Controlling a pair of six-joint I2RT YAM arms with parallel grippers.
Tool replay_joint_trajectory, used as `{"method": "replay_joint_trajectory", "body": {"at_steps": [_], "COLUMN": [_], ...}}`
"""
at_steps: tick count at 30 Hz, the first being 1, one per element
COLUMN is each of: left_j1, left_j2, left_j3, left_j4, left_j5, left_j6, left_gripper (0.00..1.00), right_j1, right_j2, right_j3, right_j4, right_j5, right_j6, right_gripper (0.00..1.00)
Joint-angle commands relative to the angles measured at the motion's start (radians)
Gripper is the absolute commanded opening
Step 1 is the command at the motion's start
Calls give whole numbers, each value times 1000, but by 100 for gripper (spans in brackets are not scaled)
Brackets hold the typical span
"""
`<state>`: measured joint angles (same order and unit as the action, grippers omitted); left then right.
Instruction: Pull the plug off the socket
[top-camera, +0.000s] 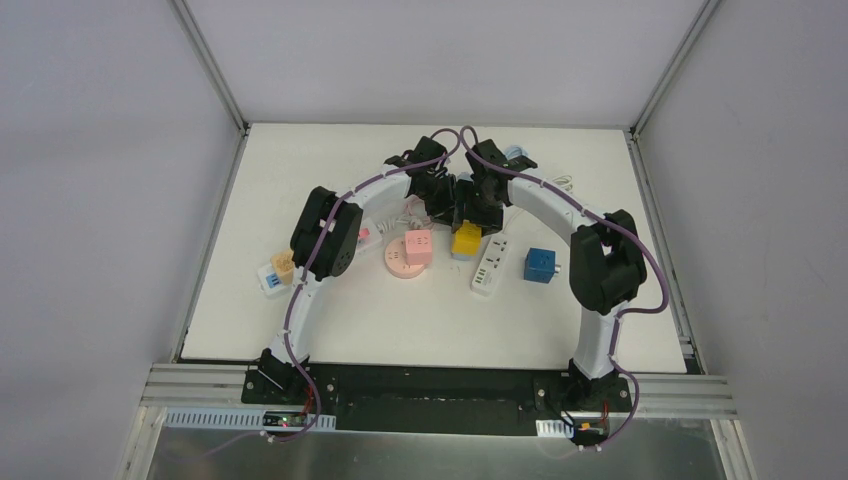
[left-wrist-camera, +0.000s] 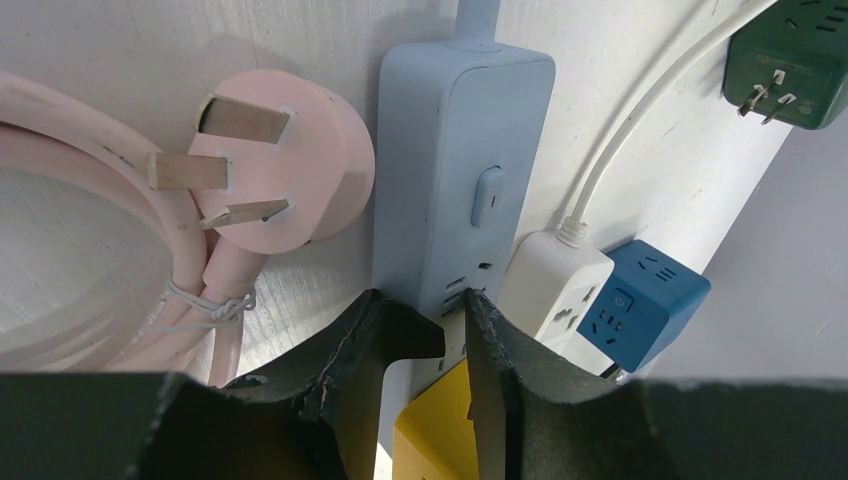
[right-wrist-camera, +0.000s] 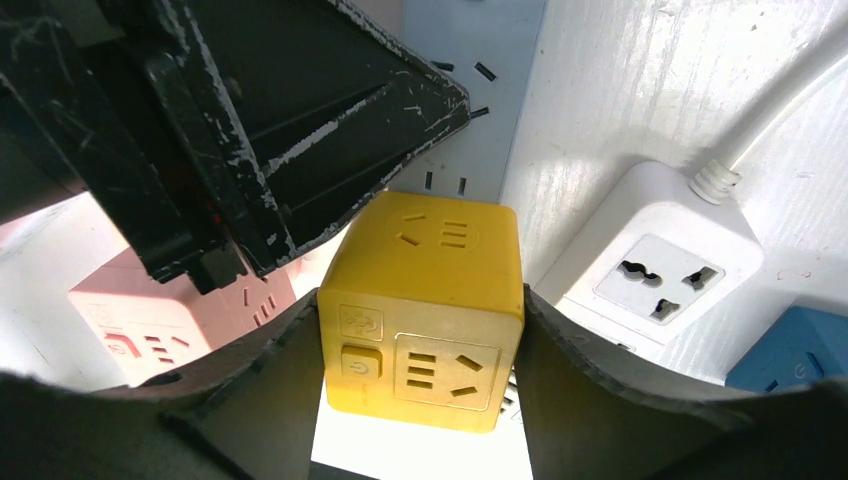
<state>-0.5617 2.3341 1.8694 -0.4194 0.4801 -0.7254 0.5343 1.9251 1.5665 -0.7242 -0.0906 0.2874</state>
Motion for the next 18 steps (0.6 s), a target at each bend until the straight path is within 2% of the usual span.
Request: {"method": "replay_joint_trajectory", "body": {"at_steps": [1, 10, 18], "left_j1": [-23, -27, -27], "left_j2": [26, 29, 26], "left_j3": [-23, -29, -39], "left_j4": [-75, -95, -80], "left_j5": [-41, -54, -3], "left_j6": [41, 50, 47], "left_gripper": [33, 33, 32], "right_j1": [13, -10, 57], "right_j2": [-107, -90, 44], "right_j3": [46, 44, 217], "right_j4": [97, 109, -155], "right_j5": [-150, -211, 205], "right_j6": [35, 54, 90], "right_gripper": [0, 0, 0]}}
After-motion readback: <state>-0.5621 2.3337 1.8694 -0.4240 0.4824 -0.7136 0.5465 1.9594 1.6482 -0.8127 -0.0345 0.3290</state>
